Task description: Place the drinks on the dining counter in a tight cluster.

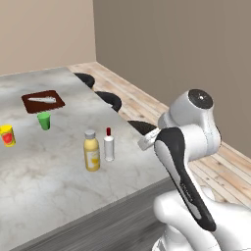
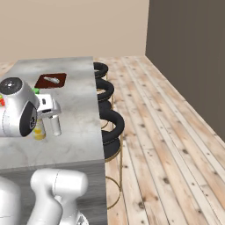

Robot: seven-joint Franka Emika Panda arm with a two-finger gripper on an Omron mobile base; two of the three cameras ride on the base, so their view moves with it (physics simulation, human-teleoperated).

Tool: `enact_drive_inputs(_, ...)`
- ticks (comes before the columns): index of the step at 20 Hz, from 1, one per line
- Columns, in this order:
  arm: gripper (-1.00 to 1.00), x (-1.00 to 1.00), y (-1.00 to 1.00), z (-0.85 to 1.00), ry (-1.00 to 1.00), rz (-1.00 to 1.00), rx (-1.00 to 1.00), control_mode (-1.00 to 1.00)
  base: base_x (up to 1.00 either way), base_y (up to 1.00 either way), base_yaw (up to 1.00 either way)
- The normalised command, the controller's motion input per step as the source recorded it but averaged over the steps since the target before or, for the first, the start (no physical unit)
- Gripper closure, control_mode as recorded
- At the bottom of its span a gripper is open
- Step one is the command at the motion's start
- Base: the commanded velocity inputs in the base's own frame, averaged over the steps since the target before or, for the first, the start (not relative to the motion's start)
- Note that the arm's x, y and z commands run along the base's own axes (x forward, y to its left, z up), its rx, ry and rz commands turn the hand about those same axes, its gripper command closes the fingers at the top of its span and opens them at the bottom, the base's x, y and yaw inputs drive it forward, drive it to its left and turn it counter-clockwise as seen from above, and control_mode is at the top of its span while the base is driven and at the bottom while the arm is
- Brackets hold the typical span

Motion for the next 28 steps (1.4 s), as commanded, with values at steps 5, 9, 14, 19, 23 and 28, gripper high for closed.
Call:
enact_drive_inputs(5,-1.00,-0.62,-0.06,0.02,-0.11,-0.03,0.04,-1.00,0.00,0.00,0.00)
enact_drive_inputs(9,-1.00,-0.18,-0.02,0.00,-0.01,-0.02,0.00,-1.00,0.00,0.00,0.00)
enact_drive_inputs(14,-1.00,0.00,0.00,0.00,0.00,0.00,0.00,1.00,-0.13,0.00,0.00)
enact_drive_inputs(19,-1.00,0.00,0.00,0.00,0.00,0.00,0.00,1.00,-0.93,0.53,0.09)
enact_drive_inputs(23,-1.00,0.00,0.00,0.00,0.00,0.00,0.00,1.00,-0.88,1.00,0.32)
enact_drive_inputs(28,-1.00,0.00,0.00,0.00,0.00,0.00,0.00,1.00,-0.31,1.00,0.60)
